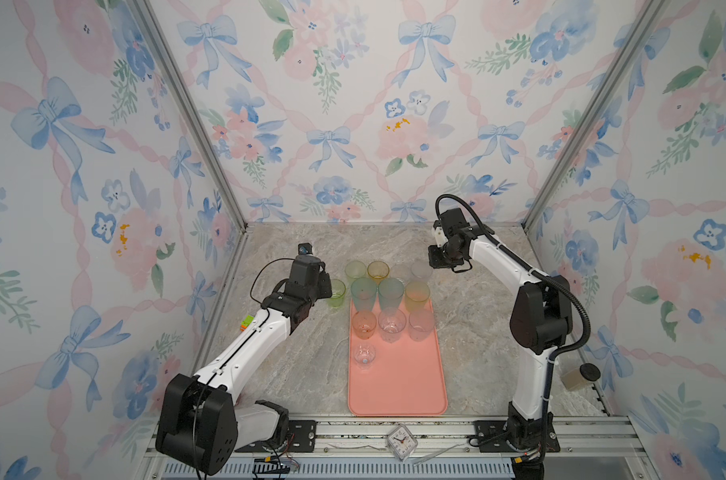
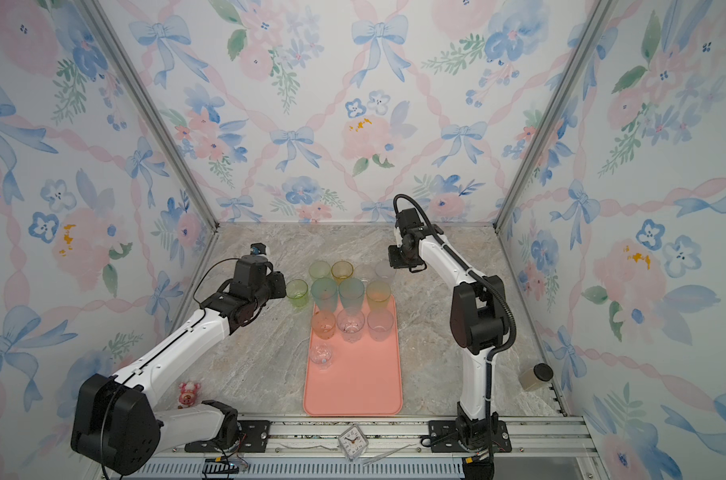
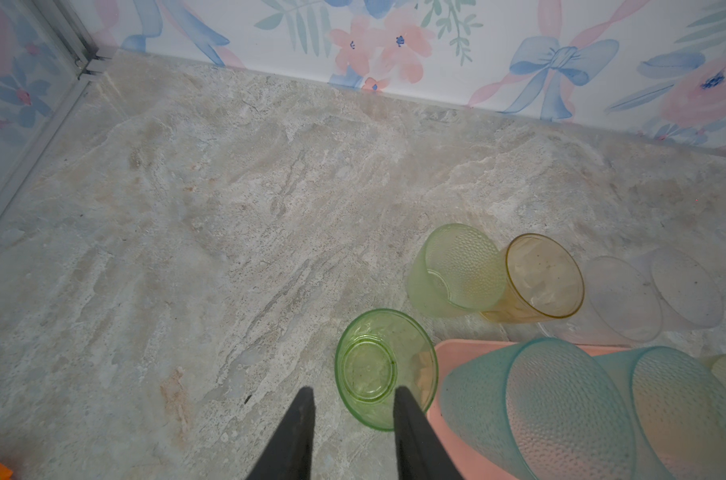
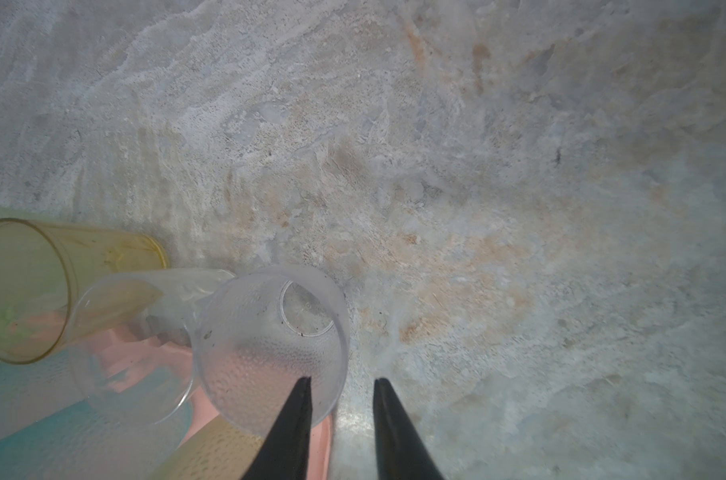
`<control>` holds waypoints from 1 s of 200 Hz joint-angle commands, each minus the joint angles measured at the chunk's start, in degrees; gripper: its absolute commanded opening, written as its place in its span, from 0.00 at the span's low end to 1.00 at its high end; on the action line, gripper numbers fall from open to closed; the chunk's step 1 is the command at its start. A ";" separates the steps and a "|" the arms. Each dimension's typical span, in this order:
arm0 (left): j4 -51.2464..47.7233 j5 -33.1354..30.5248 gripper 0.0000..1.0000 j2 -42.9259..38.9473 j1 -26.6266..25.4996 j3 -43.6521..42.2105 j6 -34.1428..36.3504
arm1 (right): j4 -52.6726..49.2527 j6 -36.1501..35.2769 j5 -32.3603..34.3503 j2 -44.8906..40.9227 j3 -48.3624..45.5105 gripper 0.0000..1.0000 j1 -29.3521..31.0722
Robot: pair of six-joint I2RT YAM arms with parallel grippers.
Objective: Place the glasses into the tray
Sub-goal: 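Raise the right gripper toward the clear cups beyond the tray while left gripper hovers, then lower the right gripper onto the frosted clear cup rim and close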
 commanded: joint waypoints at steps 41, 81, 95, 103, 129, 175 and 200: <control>0.62 0.70 0.35 0.02 0.88 0.26 -0.02 | -3.43 -0.97 1.14 4.10 4.22 0.26 -0.45; 0.61 0.85 0.34 -0.30 1.45 -0.07 0.09 | -3.52 -0.93 0.74 5.16 4.42 0.24 -0.44; 0.57 0.86 0.34 -0.16 1.57 -0.09 0.13 | -3.62 -0.90 0.64 5.53 4.60 0.23 -0.37; 0.65 0.99 0.34 -0.16 1.60 -0.18 0.09 | -3.65 -0.82 0.50 5.62 4.58 0.22 -0.36; 0.81 1.17 0.34 -0.07 1.79 -0.29 0.18 | -3.95 -1.02 0.47 6.38 4.94 0.21 -0.09; 0.92 1.45 0.34 -0.07 2.05 -0.18 0.26 | -4.56 -1.38 1.00 7.42 5.76 0.18 0.15; 0.84 1.66 0.33 -0.12 2.10 -0.17 0.26 | -5.22 -1.82 1.39 8.04 6.36 0.14 0.35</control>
